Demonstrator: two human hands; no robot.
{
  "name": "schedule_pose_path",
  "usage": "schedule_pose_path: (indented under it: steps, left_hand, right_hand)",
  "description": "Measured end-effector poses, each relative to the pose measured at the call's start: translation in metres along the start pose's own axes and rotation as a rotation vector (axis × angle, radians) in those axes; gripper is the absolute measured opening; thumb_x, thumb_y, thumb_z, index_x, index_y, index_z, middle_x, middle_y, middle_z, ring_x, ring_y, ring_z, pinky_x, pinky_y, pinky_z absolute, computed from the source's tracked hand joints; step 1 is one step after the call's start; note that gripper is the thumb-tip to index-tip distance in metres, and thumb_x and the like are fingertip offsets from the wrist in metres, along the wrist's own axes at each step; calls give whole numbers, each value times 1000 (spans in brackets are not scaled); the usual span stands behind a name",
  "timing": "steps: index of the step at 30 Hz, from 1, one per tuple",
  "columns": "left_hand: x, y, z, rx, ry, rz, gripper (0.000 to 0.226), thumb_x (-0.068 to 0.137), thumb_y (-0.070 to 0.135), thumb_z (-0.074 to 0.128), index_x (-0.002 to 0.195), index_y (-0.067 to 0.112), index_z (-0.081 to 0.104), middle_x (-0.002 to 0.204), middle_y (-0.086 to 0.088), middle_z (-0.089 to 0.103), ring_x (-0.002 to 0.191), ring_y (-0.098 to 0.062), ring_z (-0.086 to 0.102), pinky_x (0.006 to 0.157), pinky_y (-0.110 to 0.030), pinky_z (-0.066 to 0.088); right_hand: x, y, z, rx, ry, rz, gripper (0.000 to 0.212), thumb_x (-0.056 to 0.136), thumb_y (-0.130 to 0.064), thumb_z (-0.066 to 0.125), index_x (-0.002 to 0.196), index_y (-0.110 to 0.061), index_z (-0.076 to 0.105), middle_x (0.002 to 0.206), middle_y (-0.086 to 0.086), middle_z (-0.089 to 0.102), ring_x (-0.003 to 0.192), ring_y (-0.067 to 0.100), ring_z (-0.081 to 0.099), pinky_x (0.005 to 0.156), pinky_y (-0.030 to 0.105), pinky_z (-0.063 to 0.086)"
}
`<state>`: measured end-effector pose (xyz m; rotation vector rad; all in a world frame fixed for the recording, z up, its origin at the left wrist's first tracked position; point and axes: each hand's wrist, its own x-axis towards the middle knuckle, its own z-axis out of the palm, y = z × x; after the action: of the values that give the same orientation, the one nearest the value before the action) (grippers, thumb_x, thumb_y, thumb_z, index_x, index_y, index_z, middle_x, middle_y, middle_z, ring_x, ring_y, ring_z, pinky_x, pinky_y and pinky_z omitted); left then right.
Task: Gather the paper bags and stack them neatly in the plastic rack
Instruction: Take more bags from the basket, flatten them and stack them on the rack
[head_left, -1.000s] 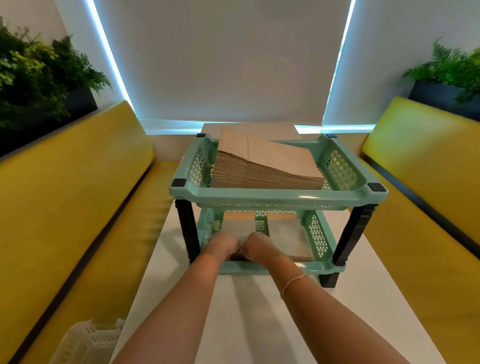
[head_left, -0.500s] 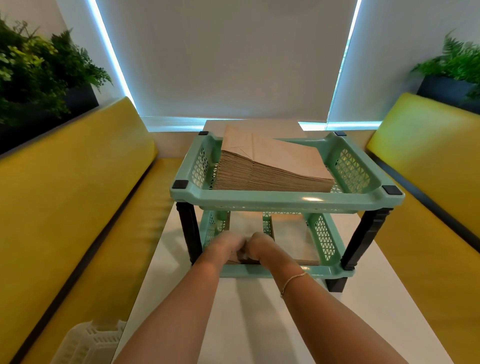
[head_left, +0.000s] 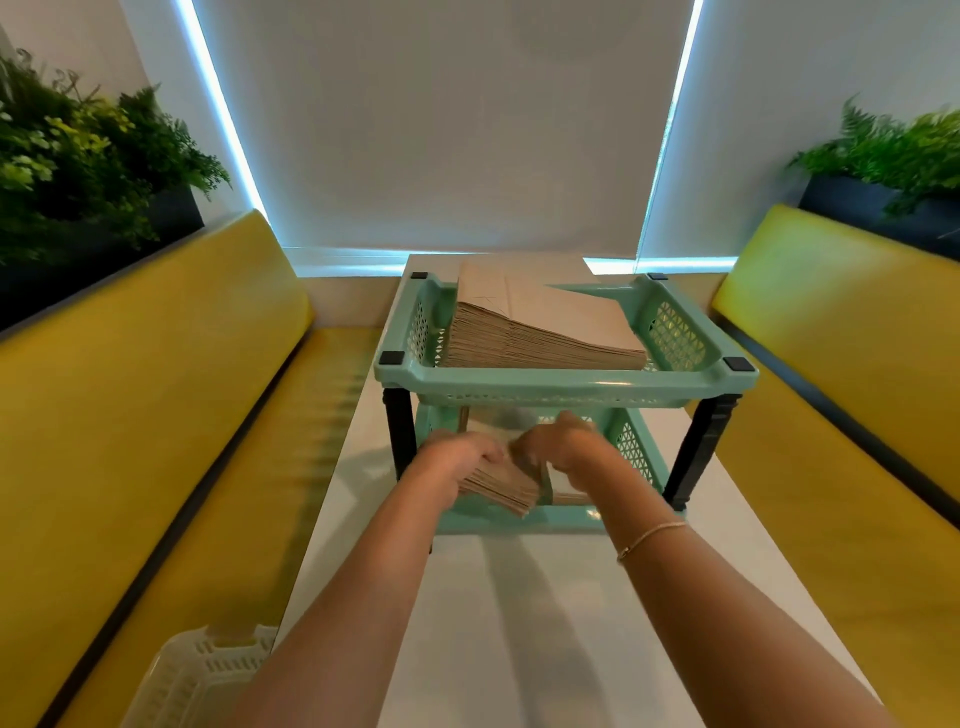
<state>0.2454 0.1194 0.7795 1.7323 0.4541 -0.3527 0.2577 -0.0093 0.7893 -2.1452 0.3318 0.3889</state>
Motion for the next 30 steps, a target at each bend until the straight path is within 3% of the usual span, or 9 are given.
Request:
schedule_pose_path:
  steps: [3, 5, 8, 11, 15, 18, 23, 27, 30]
  left_hand:
    - [-31, -14, -6, 46, -192, 0, 8, 76, 1, 68, 79, 3, 61, 76, -11, 62, 64, -20, 60, 63, -29, 50]
    - [-46, -30, -11, 155, -276, 43, 20, 71, 1, 72, 89, 2, 64, 87, -15, 67, 76, -26, 64, 73, -34, 53]
    - [-63, -54, -16, 449, -320, 187, 36, 65, 8, 77, 98, 15, 64, 98, -7, 67, 91, -24, 64, 80, -35, 53]
    - [-74, -77, -15, 544, -293, 344, 48, 61, 6, 79, 99, 28, 60, 106, 1, 63, 98, -15, 60, 85, -33, 53]
    - [-81, -127, -8, 115, -128, 439, 77, 59, 2, 84, 117, 37, 47, 112, 3, 53, 103, -15, 55, 88, -31, 50]
    - [-84, -173, 13, -84, -95, 400, 93, 64, -7, 79, 139, 23, 33, 116, 1, 51, 103, -15, 54, 88, -24, 47]
    - [-87, -199, 35, -127, -1, 410, 86, 69, -11, 72, 139, 17, 31, 124, -5, 52, 106, -13, 54, 76, -4, 44]
    - [-93, -179, 34, -45, 0, 582, 79, 68, 1, 75, 134, 20, 38, 120, 4, 54, 108, -8, 55, 82, -6, 46]
    - [-94, -182, 30, -1, 8, 630, 75, 59, 15, 79, 124, 23, 42, 115, 7, 56, 105, -5, 55, 83, -10, 46]
  right_hand:
    - [-21, 29, -20, 348, 53, -58, 53, 80, -6, 70, 124, -4, 41, 114, 5, 51, 99, 19, 47, 73, 23, 45]
    - [-33, 58, -28, 438, -10, -104, 72, 74, 0, 74, 136, -1, 36, 117, 8, 54, 94, 19, 55, 75, 25, 50]
    - [-57, 100, -32, 333, -192, -119, 57, 70, 7, 72, 124, 0, 52, 106, 10, 64, 93, 23, 62, 85, 35, 54]
    - [-83, 136, -23, 335, -206, -155, 40, 71, 12, 69, 106, -5, 63, 100, 11, 66, 88, 22, 63, 68, 26, 57]
    - [-107, 181, 15, 534, 14, -123, 33, 75, 16, 64, 99, -6, 62, 92, 10, 66, 82, 23, 62, 59, 20, 54]
    - [-120, 208, 50, 527, 164, -101, 39, 73, 18, 61, 95, -15, 60, 88, 2, 65, 79, 16, 61, 62, 20, 51]
    - [-120, 219, 74, 459, 284, -96, 36, 73, 13, 54, 89, -20, 53, 87, 7, 60, 79, 21, 56, 65, 32, 49]
    - [-119, 208, 67, 530, 368, -207, 45, 75, 13, 61, 101, -23, 52, 95, -9, 61, 88, 8, 58, 77, 28, 51]
    - [-120, 214, 70, 538, 349, -221, 44, 74, 12, 64, 107, -17, 54, 98, -7, 62, 92, 12, 61, 79, 31, 53]
